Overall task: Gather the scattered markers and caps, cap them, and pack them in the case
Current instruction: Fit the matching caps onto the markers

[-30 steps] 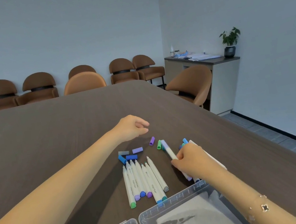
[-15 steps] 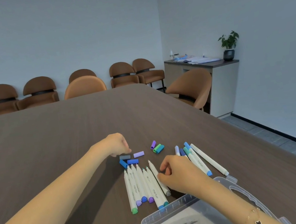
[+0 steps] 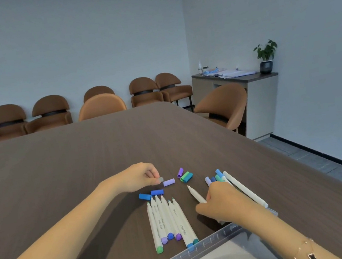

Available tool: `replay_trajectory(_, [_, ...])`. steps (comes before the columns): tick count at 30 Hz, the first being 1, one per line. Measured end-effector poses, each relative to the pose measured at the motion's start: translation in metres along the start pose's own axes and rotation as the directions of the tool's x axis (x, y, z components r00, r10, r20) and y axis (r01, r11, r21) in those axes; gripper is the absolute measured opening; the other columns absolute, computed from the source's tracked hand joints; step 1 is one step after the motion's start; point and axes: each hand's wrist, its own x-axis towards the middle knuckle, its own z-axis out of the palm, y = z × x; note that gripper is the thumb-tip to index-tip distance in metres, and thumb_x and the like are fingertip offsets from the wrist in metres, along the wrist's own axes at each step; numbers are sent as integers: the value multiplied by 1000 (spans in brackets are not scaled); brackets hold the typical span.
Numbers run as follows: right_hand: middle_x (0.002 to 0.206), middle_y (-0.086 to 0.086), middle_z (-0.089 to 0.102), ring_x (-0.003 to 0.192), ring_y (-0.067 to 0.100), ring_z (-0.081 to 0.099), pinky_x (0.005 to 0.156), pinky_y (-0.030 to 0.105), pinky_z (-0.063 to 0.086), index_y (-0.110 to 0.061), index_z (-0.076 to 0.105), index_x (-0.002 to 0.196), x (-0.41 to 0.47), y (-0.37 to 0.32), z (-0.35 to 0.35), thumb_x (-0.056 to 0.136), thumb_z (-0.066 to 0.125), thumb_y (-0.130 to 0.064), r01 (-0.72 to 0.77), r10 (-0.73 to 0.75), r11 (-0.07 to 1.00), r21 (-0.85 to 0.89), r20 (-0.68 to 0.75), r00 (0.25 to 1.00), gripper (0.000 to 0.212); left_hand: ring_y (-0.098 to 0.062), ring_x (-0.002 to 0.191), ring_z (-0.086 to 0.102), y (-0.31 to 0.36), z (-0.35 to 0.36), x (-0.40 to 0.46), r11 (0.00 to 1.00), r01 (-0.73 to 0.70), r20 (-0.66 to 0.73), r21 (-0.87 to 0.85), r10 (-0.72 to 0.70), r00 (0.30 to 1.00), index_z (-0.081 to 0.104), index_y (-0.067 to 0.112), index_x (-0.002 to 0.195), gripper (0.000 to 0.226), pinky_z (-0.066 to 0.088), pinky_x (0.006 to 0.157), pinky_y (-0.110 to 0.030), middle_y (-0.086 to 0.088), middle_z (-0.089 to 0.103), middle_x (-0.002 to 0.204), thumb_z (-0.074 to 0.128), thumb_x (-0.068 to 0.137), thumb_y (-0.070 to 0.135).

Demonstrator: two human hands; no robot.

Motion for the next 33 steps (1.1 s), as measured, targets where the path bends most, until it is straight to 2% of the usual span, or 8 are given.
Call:
replay_trajectory(2, [70, 3, 54, 50, 8, 45, 49, 13, 39, -12, 58, 89, 0, 4, -9, 90, 54, -28, 21, -24, 994, 108, 20, 1000, 16, -13, 97, 63, 4, -1, -4, 992, -47, -24, -115, 44, 999, 57, 25, 101, 13, 51, 78, -20, 2, 67, 102, 62, 90, 30])
replay_trajectory(5, [75, -2, 64, 52, 7, 48, 48, 14, 40, -15, 54, 93, 0, 3, -16, 93, 51, -22, 55, -64, 961, 273, 25, 998, 7, -10, 95, 64, 11, -3, -7, 962, -97, -31, -255, 92, 995, 51, 33, 117, 26, 49, 69, -14, 6, 69, 101, 57, 93, 27])
replay_trajectory(7, [76, -6, 65, 54, 8, 47, 46, 14, 39, -21, 53, 100, 0, -2, -16, 96, 50, -26, 59, -82, 932, 357, 49, 995, 7, -10, 91, 65, 17, -2, -7, 926, -93, -40, -366, 84, 996, 56, 29, 119, 24, 52, 72, -16, 5, 68, 98, 54, 95, 25])
replay_trajectory(10, [72, -6, 64, 46, 6, 42, 40, 12, 34, -18, 62, 102, -1, -7, -15, 97, 45, -36, 77, -116, 907, 413, 70, 991, 26, -16, 96, 68, 21, 3, -4, 837, -56, -35, -544, 44, 998, 63, 18, 114, 23, 55, 84, -23, -3, 69, 101, 59, 92, 21])
replay_trajectory(14, [72, -5, 65, 41, 6, 40, 39, 11, 32, -20, 67, 99, -6, -9, -12, 98, 43, -38, 100, -157, 906, 411, 107, 982, 30, -16, 97, 69, 25, 9, 0, 722, -50, -50, -690, 21, 999, 65, 12, 112, 24, 56, 86, -26, -6, 68, 107, 61, 90, 20])
replay_trajectory(24, [75, -3, 64, 53, 8, 46, 43, 12, 35, -26, 67, 94, -8, -10, -10, 97, 44, -40, 55, -107, 918, 392, 114, 988, 27, -14, 100, 67, 38, 16, 3, 745, -30, -51, -666, -6, 999, 64, 14, 117, 29, 53, 90, -27, -2, 67, 111, 61, 90, 23])
replay_trajectory(29, [71, -6, 62, 51, 8, 47, 42, 12, 34, -23, 67, 100, -8, -10, -11, 98, 43, -39, 46, -97, 914, 404, 106, 990, 29, -16, 101, 64, 46, 12, 4, 753, -56, -133, -655, -42, 990, 65, 11, 117, 31, 53, 85, -20, -5, 66, 110, 59, 91, 26])
replay_trajectory(33, [72, -4, 62, 51, 7, 47, 40, 11, 33, -20, 68, 105, -8, -10, -12, 98, 43, -38, 44, -85, 913, 405, 84, 993, 31, -14, 92, 64, 45, 10, 3, 754, -45, -134, -655, -57, 989, 67, 11, 112, 27, 54, 79, -17, -4, 66, 105, 59, 91, 25])
